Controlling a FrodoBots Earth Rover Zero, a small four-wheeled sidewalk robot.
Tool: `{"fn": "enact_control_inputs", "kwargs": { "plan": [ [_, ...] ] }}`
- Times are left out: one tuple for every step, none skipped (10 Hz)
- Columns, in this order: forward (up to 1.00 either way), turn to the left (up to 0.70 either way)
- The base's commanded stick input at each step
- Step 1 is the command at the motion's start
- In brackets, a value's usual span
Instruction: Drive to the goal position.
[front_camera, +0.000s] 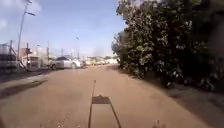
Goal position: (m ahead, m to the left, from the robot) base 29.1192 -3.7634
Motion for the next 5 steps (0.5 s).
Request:
{"fn": "enact_control_inputs", "kwargs": {
  "plan": [
    [1.0,0.0],
    [1.0,0.0],
    [1.0,0.0],
    [1.0,0.0],
    [1.0,0.0]
  ]
}}
